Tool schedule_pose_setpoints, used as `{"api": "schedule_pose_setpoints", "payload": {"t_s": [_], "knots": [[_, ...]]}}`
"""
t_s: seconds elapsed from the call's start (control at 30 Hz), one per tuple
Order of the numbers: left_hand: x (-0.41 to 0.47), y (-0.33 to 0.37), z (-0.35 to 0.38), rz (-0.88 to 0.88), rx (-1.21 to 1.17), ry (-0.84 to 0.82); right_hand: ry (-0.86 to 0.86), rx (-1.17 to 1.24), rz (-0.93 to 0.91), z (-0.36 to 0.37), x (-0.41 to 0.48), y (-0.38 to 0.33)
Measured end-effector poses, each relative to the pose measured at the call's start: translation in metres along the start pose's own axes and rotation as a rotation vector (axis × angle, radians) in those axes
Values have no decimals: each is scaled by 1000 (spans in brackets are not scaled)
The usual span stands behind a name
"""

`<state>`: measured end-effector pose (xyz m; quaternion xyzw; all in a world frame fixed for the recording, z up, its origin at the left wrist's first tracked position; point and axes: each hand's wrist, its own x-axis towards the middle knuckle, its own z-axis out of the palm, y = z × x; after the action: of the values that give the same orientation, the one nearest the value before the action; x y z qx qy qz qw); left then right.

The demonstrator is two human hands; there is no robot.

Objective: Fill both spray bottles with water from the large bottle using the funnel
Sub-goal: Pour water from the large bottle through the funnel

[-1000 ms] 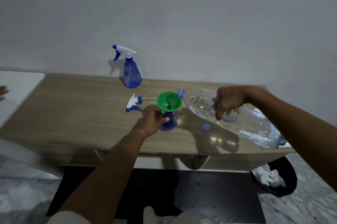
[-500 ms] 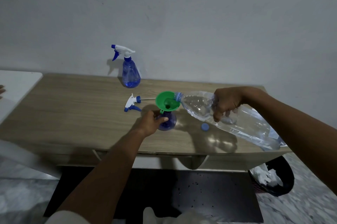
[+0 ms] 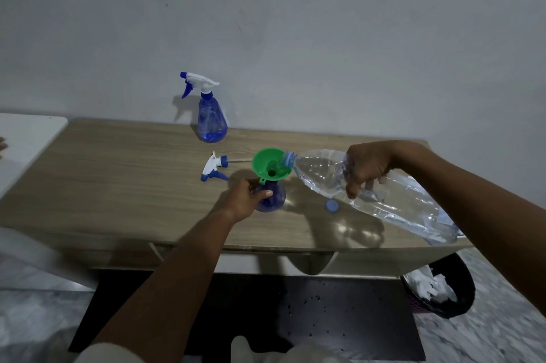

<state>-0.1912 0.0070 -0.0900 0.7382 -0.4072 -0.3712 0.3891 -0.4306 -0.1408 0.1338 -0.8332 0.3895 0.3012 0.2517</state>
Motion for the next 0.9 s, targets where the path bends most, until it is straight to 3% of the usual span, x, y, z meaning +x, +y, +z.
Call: {"api": "schedule_pose_setpoints", "payload": {"t_s": [0.9], "knots": [[-3,5,0,-27,72,20,-19,-10,24,-1,0,1]]}}
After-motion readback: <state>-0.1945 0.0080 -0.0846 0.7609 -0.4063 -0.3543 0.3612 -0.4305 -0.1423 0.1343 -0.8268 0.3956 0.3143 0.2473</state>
